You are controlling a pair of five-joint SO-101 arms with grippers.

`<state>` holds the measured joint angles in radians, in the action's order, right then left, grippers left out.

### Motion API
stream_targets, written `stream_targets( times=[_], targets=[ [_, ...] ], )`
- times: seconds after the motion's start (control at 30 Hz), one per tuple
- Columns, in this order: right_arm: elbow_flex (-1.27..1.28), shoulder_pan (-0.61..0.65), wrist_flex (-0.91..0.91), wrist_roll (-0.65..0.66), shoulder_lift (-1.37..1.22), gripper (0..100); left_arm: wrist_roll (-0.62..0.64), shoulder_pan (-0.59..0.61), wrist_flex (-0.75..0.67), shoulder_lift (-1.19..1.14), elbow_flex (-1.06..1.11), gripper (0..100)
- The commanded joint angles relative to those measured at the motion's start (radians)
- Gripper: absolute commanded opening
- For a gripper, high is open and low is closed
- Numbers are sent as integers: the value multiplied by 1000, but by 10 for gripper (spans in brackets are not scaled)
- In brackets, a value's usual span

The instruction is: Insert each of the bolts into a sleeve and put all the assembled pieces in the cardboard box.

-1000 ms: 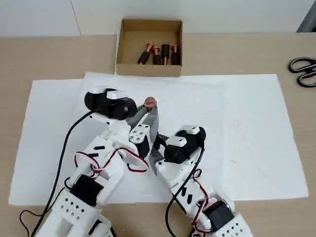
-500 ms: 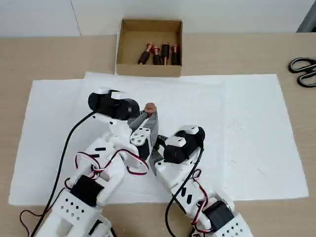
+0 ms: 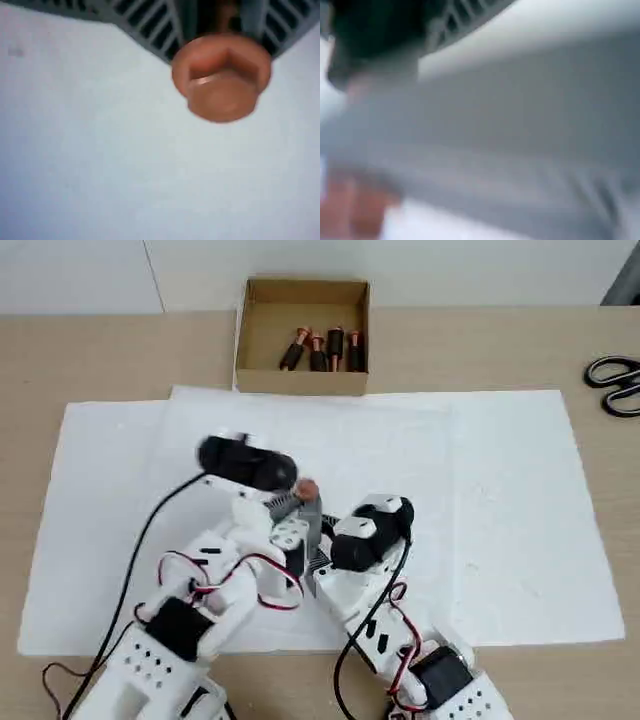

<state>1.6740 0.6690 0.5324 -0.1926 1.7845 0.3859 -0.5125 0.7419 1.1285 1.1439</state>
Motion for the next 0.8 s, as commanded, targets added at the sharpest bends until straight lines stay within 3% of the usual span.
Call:
stream_targets(
  times=[0.0,0.33,0.53,0.77],
  targets=[
    [5,1,-24,-2,22,4,6,-6,46,12,-7,6],
    [5,1,-22,-2,22,4,3,-3,48,12,15,10],
    [6,1,-22,-2,22,4,-35,-3,69,14,15,190],
    [8,1,-22,-2,21,4,-38,6,147,14,-87,203]
  ],
)
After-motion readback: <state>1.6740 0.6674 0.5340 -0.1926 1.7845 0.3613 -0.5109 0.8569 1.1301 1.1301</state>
